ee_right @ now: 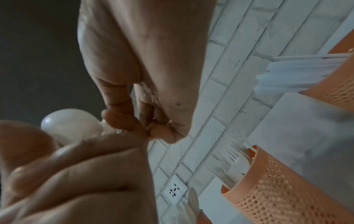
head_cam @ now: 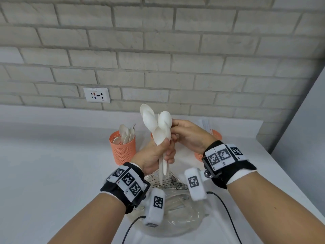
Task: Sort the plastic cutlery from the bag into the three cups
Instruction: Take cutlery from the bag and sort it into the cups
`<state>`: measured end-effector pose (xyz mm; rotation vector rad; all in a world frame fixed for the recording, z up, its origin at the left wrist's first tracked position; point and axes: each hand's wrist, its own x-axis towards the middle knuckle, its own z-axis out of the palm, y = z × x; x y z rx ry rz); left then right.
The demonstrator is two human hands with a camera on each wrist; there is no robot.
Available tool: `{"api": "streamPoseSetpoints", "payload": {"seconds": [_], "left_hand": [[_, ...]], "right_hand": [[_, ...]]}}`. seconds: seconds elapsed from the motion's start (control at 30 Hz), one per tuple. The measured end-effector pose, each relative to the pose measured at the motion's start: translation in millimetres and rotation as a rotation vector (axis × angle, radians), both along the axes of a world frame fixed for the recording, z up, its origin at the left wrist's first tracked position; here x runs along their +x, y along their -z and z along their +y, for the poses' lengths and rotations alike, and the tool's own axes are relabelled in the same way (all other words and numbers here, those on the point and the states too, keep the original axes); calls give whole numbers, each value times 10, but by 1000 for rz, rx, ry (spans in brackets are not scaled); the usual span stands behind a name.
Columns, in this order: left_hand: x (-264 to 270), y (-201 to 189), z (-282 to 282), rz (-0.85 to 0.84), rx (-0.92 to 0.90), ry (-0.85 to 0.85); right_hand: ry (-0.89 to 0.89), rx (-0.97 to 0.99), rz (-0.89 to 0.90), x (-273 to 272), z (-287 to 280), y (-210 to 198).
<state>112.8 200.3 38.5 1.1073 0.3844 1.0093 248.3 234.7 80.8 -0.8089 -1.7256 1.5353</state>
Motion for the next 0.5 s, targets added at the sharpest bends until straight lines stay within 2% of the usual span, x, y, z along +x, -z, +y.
{"api": "streamPoseSetpoints", "payload": {"seconds": [0.13,0.33,0.5], "left_hand": [[-54,-79,-62,44,-31,-54],[-77,-157,-82,-65,-132,-160],[-144,-185,-66,83,-125,-261]], "right_hand": [[21,35,-15,-29,-36,-31],[119,156,-90,-154,-101,-62],[239,180,-23,-269,-97,-71]]}}
